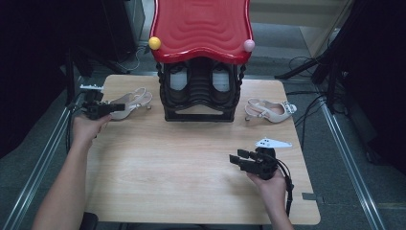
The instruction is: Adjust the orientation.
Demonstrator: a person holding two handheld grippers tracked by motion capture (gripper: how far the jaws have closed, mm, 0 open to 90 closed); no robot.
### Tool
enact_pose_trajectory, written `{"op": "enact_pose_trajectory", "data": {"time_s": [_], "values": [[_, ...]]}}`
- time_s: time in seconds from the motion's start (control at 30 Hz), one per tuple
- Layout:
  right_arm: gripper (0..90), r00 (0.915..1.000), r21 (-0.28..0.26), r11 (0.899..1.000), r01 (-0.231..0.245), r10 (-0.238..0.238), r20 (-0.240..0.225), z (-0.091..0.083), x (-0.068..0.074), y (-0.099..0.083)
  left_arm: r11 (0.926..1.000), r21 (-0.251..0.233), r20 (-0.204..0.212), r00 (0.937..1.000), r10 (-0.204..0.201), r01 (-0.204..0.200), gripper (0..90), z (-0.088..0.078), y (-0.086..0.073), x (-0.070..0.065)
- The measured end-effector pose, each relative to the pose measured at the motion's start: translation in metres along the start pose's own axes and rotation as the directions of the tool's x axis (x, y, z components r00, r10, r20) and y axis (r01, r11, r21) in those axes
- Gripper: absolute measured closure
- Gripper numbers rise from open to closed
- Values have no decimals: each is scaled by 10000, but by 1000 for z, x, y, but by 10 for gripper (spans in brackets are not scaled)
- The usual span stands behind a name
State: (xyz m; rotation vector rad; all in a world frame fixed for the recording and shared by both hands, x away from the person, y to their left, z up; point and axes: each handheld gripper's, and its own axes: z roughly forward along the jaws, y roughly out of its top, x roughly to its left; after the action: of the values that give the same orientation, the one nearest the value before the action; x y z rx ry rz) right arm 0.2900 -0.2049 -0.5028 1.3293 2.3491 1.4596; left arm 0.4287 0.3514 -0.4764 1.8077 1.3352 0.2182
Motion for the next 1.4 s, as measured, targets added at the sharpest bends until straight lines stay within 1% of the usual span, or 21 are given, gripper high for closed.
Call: {"op": "enact_pose_trajectory", "data": {"time_s": [0.03, 0.07, 0.13, 0.2, 0.23, 0.3, 0.4, 0.43, 0.47, 0.67, 0.7, 0.73, 0.8, 0.83, 0.93, 1.07, 1.1, 1.17, 1.23, 1.33, 1.4], "values": [[517, 10000, 41, 10000, -11, 11, 13, 0, 0, 0, 10000, 41, -135, 9999, 0, 1, 900, 2, 5, 0], [516, 10000, 64, 10000, 7, -7, 5, 1, 0, 0, 10000, 12, -144, 9999, -61, 62, 900, 4, 8, 0], [516, 10000, 68, 10000, 0, -1, 15, 2, -1, 0, 9995, 175, 15, 9997, -260, 260, 900, 10, 13, 2], [516, 10000, 79, 10000, 37, -38, 3, 1, -1, 1, 9988, 297, -37, 9993, -376, 377, 900, 16, 17, 3], [516, 10000, 55, 10000, -4, 4, 44, 0, -1, 1, 9987, 245, -72, 9989, -455, 457, 900, 18, 18, 4], [517, 10000, 46, 10000, 0, 0, 23, -2, -1, 0, 9969, -12, 27, 9969, -791, 791, 900, 21, 19, 4], [516, 10000, 108, 9999, -40, 39, 30, -3, -3, -2, 9972, 25, -249, 9969, -750, 751, 900, 30, 19, 2], [517, 10000, 138, 9999, -53, 53, 35, -2, -3, -2, 9975, 184, -354, 9971, -673, 680, 900, 34, 18, 1], [516, 10000, 160, 9999, -63, 63, 29, -2, -3, -2, 9970, 279, -405, 9967, -711, 722, 900, 38, 18, -1], [517, 10000, 191, 9998, 4, -4, 27, 0, -2, -2, 9976, 637, -504, 9984, -241, 273, 900, 48, 18, -10], [517, 10000, 199, 9998, 13, -14, 27, 0, -2, -2, 9971, 719, -459, 9987, -229, 262, 900, 49, 17, -9], [517, 10000, 203, 9998, 38, -38, 15, 0, -2, -2, 9976, 572, -375, 9987, -356, 378, 900, 49, 15, -9], [517, 10000, 232, 9997, 51, -52, 8, 1, -2, -2, 9971, 519, -211, 9983, -540, 550, 900, 47, 11, -7], [517, 10000, 260, 9997, 25, -25, 0, 1, -1, -2, 9974, 499, -200, 9984, -520, 529, 900, 46, 9, -7], [517, 10000, 245, 9997, 92, -91, -34, 2, -1, -1, 9962, 774, -224, 9990, -393, 409, 900, 43, 6, -7], [517, 9999, 279, 9996, 84, -81, -86, 4, 0, 0, 9933, 1115, -442, 9987, -262, 309, 897, 39, 2, -5], [517, 9999, 256, 9996, 100, -98, -108, 5, 0, 1, 9931, 1122, -522, 9982, -297, 354, 896, 38, 1, -5], [517, 9998, 281, 9995, 106, -102, -145, 6, 0, 2, 9924, 1197, -624, 9979, -196, 270, 896, 36, 0, -3], [517, 9998, 256, 9996, 149, -145, -162, 7, 1, 2, 9905, 1345, -642, 9977, -200, 285, 895, 34, -1, -1], [517, 9996, 198, 9996, 178, -174, -227, 8, 0, 4, 9908, 1295, -741, 9968, -294, 388, 894, 32, -3, 0], [517, 9996, 221, 9996, 148, -143, -250, 9, 0, 4, 9897, 1397, -847, 9962, -210, 327, 890, 30, -4, 1]]}}
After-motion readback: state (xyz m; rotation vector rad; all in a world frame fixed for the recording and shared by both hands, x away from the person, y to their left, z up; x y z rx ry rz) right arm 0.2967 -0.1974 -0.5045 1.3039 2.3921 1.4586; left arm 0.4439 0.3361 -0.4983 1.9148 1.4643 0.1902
